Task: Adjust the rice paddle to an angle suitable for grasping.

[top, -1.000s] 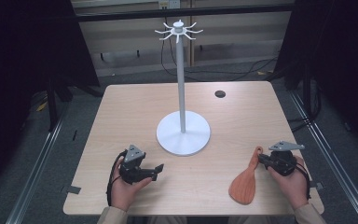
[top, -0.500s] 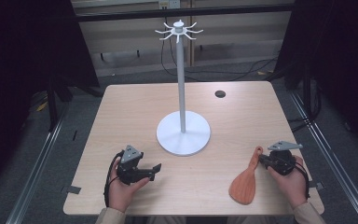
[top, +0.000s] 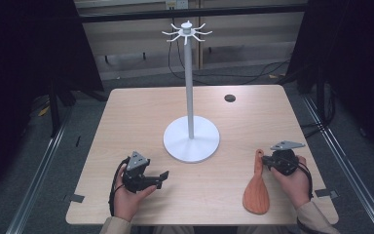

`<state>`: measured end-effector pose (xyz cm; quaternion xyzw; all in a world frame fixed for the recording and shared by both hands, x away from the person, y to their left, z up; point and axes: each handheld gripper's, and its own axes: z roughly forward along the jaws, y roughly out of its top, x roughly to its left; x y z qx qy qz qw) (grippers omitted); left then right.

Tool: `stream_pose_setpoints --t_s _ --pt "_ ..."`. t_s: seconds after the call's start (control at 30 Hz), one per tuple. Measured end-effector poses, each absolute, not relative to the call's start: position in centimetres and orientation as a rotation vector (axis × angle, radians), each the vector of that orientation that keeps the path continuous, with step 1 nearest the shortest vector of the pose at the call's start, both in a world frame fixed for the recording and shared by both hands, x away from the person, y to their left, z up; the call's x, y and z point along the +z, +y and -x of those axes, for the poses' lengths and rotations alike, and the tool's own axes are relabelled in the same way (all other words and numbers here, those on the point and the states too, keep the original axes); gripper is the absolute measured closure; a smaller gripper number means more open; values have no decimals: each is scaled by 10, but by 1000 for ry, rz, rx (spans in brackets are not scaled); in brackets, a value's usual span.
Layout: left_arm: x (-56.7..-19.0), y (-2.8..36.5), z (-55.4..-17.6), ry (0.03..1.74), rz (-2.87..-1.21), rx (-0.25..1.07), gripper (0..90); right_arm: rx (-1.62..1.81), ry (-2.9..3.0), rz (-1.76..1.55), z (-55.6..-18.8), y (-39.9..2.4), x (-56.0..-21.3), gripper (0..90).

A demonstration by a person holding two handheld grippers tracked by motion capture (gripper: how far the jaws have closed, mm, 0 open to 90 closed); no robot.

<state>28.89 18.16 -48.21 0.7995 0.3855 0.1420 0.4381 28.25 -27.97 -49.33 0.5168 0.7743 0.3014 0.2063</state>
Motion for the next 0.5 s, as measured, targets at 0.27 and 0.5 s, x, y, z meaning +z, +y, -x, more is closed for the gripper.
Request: stream_pose_setpoints --t_s 0.27,0.5 --pt "-482 184 -290 959 -1982 352 140 866 2176 -1443 -293 -268 -495 858" --pt "-482 182 -290 961 -1974 349 140 901 2195 -1438 -299 -260 -492 848"
